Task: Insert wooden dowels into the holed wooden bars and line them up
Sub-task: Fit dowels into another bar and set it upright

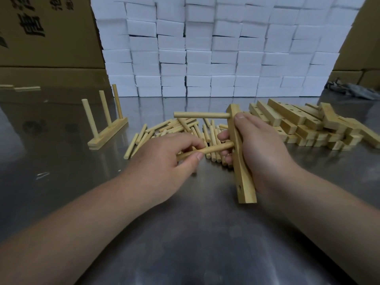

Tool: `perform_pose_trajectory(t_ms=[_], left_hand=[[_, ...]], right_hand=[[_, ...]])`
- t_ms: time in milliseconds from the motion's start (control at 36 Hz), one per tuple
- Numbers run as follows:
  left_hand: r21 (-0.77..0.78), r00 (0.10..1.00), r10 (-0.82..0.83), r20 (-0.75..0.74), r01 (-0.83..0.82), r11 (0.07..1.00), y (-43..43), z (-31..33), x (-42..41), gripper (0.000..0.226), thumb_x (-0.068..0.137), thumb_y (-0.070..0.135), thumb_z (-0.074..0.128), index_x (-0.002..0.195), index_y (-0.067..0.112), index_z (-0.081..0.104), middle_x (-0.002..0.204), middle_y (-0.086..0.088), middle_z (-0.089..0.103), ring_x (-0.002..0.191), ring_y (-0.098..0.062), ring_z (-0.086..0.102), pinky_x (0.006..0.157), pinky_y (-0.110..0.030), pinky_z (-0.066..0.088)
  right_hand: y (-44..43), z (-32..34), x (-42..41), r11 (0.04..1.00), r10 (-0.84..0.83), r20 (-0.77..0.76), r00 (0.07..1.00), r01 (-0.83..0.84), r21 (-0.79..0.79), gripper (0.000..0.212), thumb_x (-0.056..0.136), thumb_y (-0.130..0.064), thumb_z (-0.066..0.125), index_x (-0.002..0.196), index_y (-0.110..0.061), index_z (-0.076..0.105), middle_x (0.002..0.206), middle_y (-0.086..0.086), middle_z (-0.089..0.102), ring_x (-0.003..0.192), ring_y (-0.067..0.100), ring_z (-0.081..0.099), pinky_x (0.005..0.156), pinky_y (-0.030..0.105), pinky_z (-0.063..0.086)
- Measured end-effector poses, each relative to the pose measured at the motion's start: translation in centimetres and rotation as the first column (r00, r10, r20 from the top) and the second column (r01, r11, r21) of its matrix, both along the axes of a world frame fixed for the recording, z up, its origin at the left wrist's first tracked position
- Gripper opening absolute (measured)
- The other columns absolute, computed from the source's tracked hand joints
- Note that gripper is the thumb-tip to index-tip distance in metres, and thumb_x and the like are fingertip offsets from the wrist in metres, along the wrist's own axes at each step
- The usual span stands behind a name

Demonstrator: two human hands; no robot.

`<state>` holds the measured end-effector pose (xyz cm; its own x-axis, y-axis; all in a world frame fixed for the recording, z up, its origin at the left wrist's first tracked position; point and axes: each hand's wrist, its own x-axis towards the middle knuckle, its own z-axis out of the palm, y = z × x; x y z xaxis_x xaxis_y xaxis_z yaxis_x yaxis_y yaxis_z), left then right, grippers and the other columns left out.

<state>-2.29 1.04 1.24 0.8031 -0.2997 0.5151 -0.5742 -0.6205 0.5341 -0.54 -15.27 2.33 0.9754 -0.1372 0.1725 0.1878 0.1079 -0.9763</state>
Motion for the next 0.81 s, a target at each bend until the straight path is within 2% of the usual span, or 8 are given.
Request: perform_pose_trajectory(t_ms=[139, 278, 361, 444, 556, 639, 722, 806], left_hand=[[0.006, 1.000, -0.011, 0.029, 0.010, 1.000, 0.06, -0.04, 0.04, 0.014, 0.083, 0.023, 0.061, 0.091, 0.031, 0.068, 0.082, 0.021, 0.059, 0.084, 0.006, 0.050, 0.065, -0.003, 0.033], [0.012, 0.999, -0.010, 0.054, 0.010, 1.000, 0.08, -0.01, 0.12, 0.015, 0.085, 0.019, 0.063, 0.094, 0.027, 0.069, 0.078, 0.021, 0.058, 0.081, 0.007, 0.050, 0.064, -0.004, 0.032], [0.021, 0.997, -0.019, 0.070, 0.018, 1.000, 0.09, 0.05, 0.12, 0.014, 0.085, 0.024, 0.061, 0.095, 0.030, 0.070, 0.078, 0.016, 0.059, 0.080, 0.000, 0.051, 0.066, -0.015, 0.040], [0.028, 0.997, -0.037, 0.071, 0.035, 0.999, 0.04, 0.11, 0.02, 0.019, 0.086, 0.025, 0.059, 0.101, 0.036, 0.060, 0.078, 0.011, 0.060, 0.079, -0.005, 0.050, 0.065, -0.027, 0.043], [0.031, 0.997, -0.026, 0.075, 0.024, 0.999, 0.05, 0.10, 0.01, 0.015, 0.086, 0.026, 0.059, 0.096, 0.030, 0.069, 0.076, 0.012, 0.058, 0.078, -0.004, 0.050, 0.062, -0.023, 0.041], [0.025, 0.997, -0.023, 0.070, 0.021, 0.999, 0.00, 0.12, -0.03, 0.025, 0.082, 0.032, 0.053, 0.099, 0.028, 0.070, 0.076, 0.013, 0.057, 0.076, -0.004, 0.050, 0.063, -0.024, 0.040], [0.042, 0.997, -0.031, 0.072, 0.028, 0.999, -0.08, 0.20, -0.09, 0.032, 0.080, 0.035, 0.048, 0.102, 0.027, 0.069, 0.074, 0.016, 0.054, 0.077, 0.001, 0.049, 0.061, -0.017, 0.036], [0.041, 0.998, -0.023, 0.062, 0.020, 0.999, -0.07, 0.18, -0.08, 0.023, 0.087, 0.034, 0.051, 0.101, 0.028, 0.068, 0.074, 0.021, 0.053, 0.077, 0.008, 0.048, 0.061, -0.009, 0.032]], right_hand=[[-0.06, 0.09, -0.10, 1.000, -0.012, 0.021, 1.000, 0.011, 0.005, 0.015, 0.098, -0.029, 0.044, 0.089, -0.030, 0.056, 0.069, 0.001, 0.064, 0.051, 0.012, 0.057, 0.044, 0.021, 0.047], [-0.09, 0.15, -0.21, 1.000, 0.005, 0.028, 1.000, -0.006, 0.013, 0.015, 0.098, -0.030, 0.044, 0.088, -0.032, 0.054, 0.069, 0.001, 0.064, 0.048, 0.008, 0.058, 0.044, 0.021, 0.049], [-0.10, 0.09, -0.27, 1.000, 0.006, 0.034, 0.999, -0.007, 0.018, 0.015, 0.098, -0.031, 0.043, 0.088, -0.032, 0.054, 0.070, 0.001, 0.064, 0.052, 0.009, 0.058, 0.045, 0.021, 0.048], [-0.06, 0.05, -0.29, 1.000, 0.007, 0.031, 0.999, -0.008, 0.024, 0.015, 0.098, -0.031, 0.044, 0.088, -0.033, 0.054, 0.071, 0.001, 0.064, 0.052, 0.009, 0.058, 0.045, 0.021, 0.048], [-0.10, 0.12, -0.43, 1.000, 0.016, 0.036, 0.999, -0.017, 0.023, 0.015, 0.098, -0.031, 0.043, 0.089, -0.032, 0.055, 0.072, 0.002, 0.064, 0.059, 0.014, 0.060, 0.045, 0.021, 0.048], [-0.08, 0.18, -0.50, 1.000, 0.014, 0.054, 0.998, -0.014, 0.004, 0.014, 0.098, -0.030, 0.043, 0.095, -0.032, 0.056, 0.072, 0.001, 0.064, 0.068, 0.018, 0.059, 0.045, 0.021, 0.048], [0.14, 0.17, -0.59, 0.999, 0.033, 0.054, 0.998, -0.033, -0.005, 0.016, 0.098, -0.029, 0.043, 0.102, -0.024, 0.058, 0.070, 0.001, 0.063, 0.069, 0.020, 0.058, 0.045, 0.022, 0.048], [0.43, 0.09, -0.73, 0.998, 0.056, 0.048, 0.997, -0.056, -0.011, 0.020, 0.098, -0.028, 0.043, 0.106, -0.019, 0.058, 0.071, 0.003, 0.062, 0.066, 0.020, 0.055, 0.044, 0.022, 0.048]])
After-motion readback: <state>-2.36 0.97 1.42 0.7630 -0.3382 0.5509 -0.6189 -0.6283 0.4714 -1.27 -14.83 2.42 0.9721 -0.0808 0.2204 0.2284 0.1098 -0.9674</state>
